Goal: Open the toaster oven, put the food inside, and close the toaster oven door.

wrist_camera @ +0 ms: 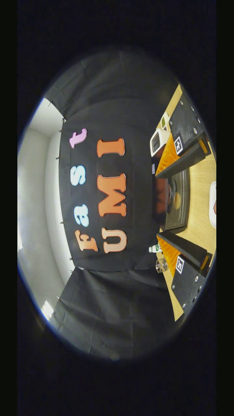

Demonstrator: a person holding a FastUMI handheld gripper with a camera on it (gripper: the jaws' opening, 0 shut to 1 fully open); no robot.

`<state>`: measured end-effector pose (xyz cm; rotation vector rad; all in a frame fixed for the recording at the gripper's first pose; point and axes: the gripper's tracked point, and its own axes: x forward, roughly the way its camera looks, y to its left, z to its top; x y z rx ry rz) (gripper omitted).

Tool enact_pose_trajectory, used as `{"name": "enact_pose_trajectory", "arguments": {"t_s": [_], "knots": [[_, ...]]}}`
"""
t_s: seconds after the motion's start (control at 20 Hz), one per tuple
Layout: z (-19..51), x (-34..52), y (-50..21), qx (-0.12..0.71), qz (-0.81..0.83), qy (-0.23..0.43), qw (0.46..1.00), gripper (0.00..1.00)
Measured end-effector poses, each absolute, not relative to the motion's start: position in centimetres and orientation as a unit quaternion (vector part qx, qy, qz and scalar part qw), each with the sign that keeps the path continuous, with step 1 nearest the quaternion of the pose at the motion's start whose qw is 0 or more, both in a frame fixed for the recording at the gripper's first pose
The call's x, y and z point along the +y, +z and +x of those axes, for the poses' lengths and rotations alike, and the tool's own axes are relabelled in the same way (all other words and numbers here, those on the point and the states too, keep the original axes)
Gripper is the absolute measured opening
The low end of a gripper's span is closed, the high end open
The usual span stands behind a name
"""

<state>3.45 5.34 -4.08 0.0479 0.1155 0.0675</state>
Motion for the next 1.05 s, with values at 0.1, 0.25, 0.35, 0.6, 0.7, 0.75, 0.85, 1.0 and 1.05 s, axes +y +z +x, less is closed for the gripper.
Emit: {"name": "enact_pose_trajectory", "arguments": {"t_s": [0.1, 0.25, 0.35, 0.6, 0.7, 0.75, 0.85, 1.0, 1.05], "knots": [[2.5, 6.5, -4.2, 0.059, 0.027, 0.041, 0.997, 0.97], [1.2, 8.1, -3.7, 0.058, 0.023, 0.056, 0.996, 0.97], [0.4, 8.7, -3.3, 0.055, 0.021, 0.062, 0.996, 0.97], [-0.7, 8.9, -1.7, 0.035, 0.011, 0.061, 0.997, 0.97], [-1.1, 9.0, -1.6, 0.025, 0.014, 0.059, 0.998, 0.97], [-1.4, 9.0, -1.8, 0.025, 0.015, 0.056, 0.998, 0.97], [-2.1, 9.0, -2.6, 0.031, 0.017, 0.052, 0.998, 0.97], [-2.7, 8.6, -2.4, 0.03, 0.02, 0.04, 0.999, 0.97], [-2.8, 8.6, -2.3, 0.027, 0.021, 0.04, 0.999, 0.97]]}}
